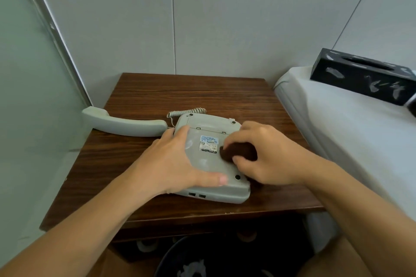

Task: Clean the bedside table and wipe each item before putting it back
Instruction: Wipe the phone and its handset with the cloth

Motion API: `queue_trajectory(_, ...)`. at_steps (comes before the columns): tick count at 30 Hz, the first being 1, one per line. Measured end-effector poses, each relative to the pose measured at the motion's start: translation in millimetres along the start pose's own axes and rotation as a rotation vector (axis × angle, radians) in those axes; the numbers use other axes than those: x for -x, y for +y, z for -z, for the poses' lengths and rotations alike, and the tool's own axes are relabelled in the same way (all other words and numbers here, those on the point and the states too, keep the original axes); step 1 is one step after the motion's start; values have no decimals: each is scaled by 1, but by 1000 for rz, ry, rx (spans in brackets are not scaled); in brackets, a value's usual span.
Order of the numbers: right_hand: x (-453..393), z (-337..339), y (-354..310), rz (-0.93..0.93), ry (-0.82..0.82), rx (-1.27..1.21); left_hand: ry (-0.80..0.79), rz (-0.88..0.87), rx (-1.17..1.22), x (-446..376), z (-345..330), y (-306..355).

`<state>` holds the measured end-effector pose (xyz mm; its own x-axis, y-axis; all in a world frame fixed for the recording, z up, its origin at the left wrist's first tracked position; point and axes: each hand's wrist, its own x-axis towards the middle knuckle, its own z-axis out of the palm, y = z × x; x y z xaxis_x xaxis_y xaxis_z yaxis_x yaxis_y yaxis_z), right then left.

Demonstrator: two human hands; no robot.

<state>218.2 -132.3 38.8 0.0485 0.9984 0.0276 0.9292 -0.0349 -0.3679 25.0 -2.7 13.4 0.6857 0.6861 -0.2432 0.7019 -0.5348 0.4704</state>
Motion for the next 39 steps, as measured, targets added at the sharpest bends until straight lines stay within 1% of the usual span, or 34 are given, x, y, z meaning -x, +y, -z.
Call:
queue_trajectory(2,12,7,-12,64,-104,-36,-4,-20,-5,2,-1,0)
queue_trajectory(3,14,11,-13,70,-123,-61,-9,-28,-7,2,-1,1)
queue_trajectory(5,8,14,-6,48,-89,-85,-12,-38,-8,2,-3,1)
queue_trajectory(8,-10,11,5,-22,-4,-15,-14,-60,20,2,-1,-2)
queue_trajectory(11,-11,7,9,-31,-13,50,-46,-108,148,5,3,-18)
queue_trajectory(16,5,6,-10,128,-136,-35,-79,-137,251,9,0,-36)
queue_trajectory(21,-14,-6,-30,246,-101,-16,-77,-162,304,7,-3,-37)
queue_trajectory(24,-21,-11,-37,267,-79,19,-83,-160,316,5,-1,-39)
queue_trajectory(25,-18,-7,-35,267,-99,15,-82,-158,320,4,-1,-40)
queue_trajectory(28,-4,12,-27,234,-239,-24,-80,-166,330,6,-5,-39)
queue_trajectory(29,-2,15,-26,230,-264,-27,-78,-168,340,6,-7,-38)
queue_trajectory(31,-6,11,-29,248,-228,0,-72,-169,363,7,-10,-35)
queue_trajectory(35,-35,-10,-42,251,-79,58,-67,-169,366,4,-10,-35)
queue_trajectory(36,-38,-10,-43,249,-73,75,-62,-167,362,4,-9,-36)
queue_trajectory(37,-37,-7,-43,251,-99,87,-57,-165,356,4,-8,-37)
queue_trajectory(39,-27,5,-44,245,-226,50,-54,-168,354,5,-8,-37)
